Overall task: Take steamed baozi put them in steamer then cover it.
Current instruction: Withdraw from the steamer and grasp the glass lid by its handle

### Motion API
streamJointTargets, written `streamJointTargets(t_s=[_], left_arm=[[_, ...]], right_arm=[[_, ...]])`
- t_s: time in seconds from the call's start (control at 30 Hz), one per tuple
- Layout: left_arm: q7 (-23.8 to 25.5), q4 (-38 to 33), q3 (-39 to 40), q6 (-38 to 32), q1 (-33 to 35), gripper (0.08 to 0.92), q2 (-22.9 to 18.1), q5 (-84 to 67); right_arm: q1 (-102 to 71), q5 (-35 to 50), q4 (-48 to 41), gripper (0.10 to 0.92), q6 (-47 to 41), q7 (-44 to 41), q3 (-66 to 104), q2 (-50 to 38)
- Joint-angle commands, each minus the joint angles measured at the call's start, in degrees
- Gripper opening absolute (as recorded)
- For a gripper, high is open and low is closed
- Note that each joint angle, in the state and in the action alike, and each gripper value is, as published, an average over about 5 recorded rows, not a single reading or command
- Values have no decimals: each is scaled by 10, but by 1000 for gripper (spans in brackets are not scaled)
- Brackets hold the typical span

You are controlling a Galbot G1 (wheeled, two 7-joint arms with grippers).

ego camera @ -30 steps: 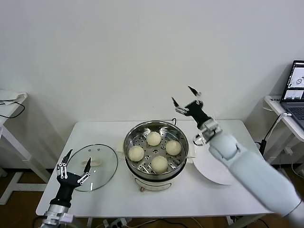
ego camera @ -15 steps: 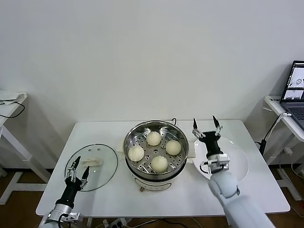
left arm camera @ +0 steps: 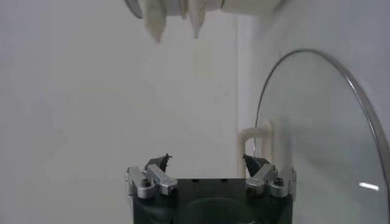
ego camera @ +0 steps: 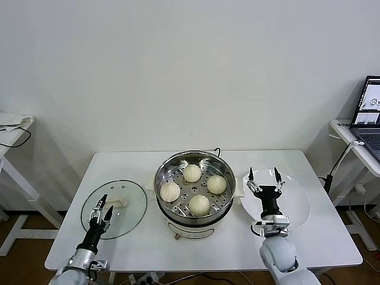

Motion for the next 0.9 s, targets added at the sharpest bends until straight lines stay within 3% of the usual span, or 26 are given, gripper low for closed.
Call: streamJointTargets(t_s=[0.03,0.9], left_arm=[[-13,36,3,10,-34,823,-3,41],[27,63,21,45,-77,823,-4,39]], right_arm=[[-22,-12,0,823,3,5,17,16],[-21,-17,1,823,4,7,19,17]])
